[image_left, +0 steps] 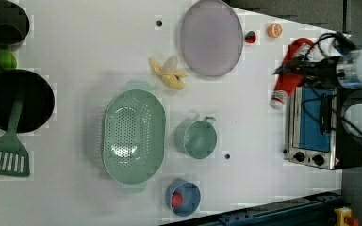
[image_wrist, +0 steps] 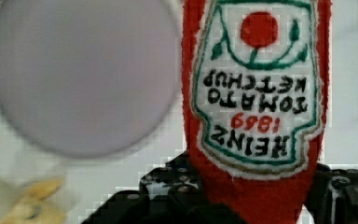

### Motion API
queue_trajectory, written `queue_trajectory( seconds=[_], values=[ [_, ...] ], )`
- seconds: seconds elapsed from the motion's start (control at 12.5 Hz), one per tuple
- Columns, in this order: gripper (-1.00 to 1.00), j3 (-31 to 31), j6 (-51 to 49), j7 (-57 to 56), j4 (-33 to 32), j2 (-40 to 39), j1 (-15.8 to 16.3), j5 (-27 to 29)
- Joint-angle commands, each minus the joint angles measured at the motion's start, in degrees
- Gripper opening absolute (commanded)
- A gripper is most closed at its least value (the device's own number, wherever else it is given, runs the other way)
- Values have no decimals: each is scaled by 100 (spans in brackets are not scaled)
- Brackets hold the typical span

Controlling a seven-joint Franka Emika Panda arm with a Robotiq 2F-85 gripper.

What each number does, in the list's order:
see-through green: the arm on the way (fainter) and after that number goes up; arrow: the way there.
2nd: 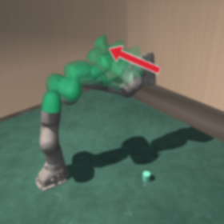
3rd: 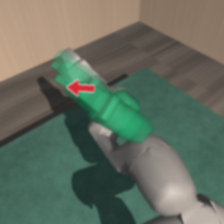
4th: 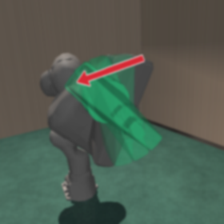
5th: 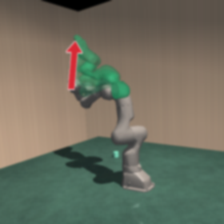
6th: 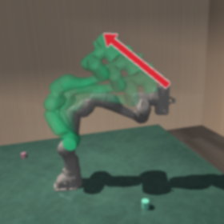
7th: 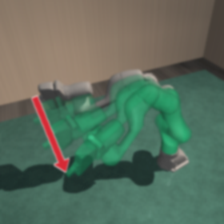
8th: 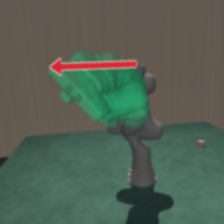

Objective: Pick ketchup from strainer and place it on the table

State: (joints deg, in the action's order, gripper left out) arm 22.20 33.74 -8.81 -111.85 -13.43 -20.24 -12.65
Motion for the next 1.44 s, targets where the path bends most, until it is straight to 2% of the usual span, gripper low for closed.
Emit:
queue_trajectory(
  seconds=[0.08,0.48,0.88,0.96,1.2,1.28,1.44],
  values=[
    [21,-36,296,-1066,-345,203,-8,-10],
    [21,-124,1573,-1082,-1621,270,-223,-9],
    [21,-183,1729,-1074,-2108,-96,-269,-8],
    [27,-184,1794,-1074,-2135,-207,-274,-8],
    [90,-198,2096,-1076,-2141,-409,-295,-8],
    [100,-183,2094,-1075,-2118,-381,-296,-7],
    [100,-175,2005,-1048,-1975,-166,-295,0]
  ],
)
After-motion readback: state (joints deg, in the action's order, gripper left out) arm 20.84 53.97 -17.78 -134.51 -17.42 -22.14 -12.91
